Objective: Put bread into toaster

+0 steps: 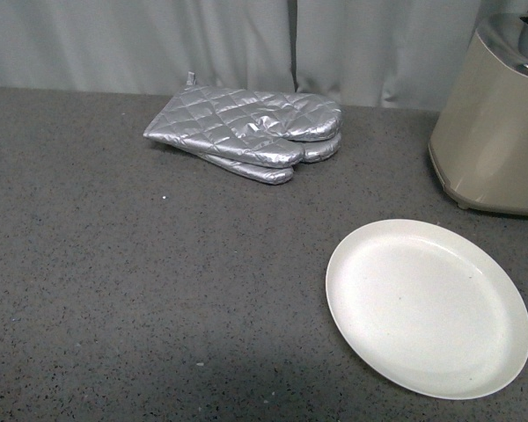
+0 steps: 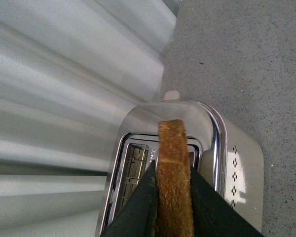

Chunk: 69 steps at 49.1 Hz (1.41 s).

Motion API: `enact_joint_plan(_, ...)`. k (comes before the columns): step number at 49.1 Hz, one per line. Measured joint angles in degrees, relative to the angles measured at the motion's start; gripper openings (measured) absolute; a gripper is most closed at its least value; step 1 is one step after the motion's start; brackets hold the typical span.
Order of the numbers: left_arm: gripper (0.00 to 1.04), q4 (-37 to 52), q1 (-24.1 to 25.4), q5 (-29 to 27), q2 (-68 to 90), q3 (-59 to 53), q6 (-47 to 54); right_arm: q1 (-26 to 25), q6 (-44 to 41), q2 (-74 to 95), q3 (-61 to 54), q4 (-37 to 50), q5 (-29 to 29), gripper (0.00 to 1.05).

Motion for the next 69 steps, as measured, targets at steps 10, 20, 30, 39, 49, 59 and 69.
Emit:
enact_joint_plan(10,0.98,0.0,0.0,0.0,0.0,0.0,0.0,0.44,-0.35,0.0,1.27,-0.02,-0.87,0.52)
enact_joint_plan(20,0.98,0.0,0.0,0.0,0.0,0.0,-0.02,1.73,-2.45,-1.46,2.91,-1.88,-1.46,0.89)
enact_joint_plan(30,0.98,0.0,0.0,0.0,0.0,0.0,-0.02,10.43,-18.36,-18.91,-12.07,8.79,-1.7,0.95)
enact_joint_plan(39,0.98,0.0,0.0,0.0,0.02,0.0,0.0,18.25,-54.36,-48.17,-45.59,32.0,-20.48,0.68)
enact_joint_plan(49,0.98,0.02,-0.02,-0.07,-0.02,0.0,0.0,17.42,-72.78,-83.45,-65.51,14.12,-23.85,0.38)
enact_joint_plan(59,0.98,0.0,-0.02,0.0,-0.02,0.0,0.0,1.44,-76.43,-91.73,-65.48,11.78,-39.17,0.0)
enact_joint_plan(69,0.98,0.0,-0.04,-0.15,0.0,0.0,0.0,0.04,-77.07,-91.8,-65.48,11.76,-40.04,0.01)
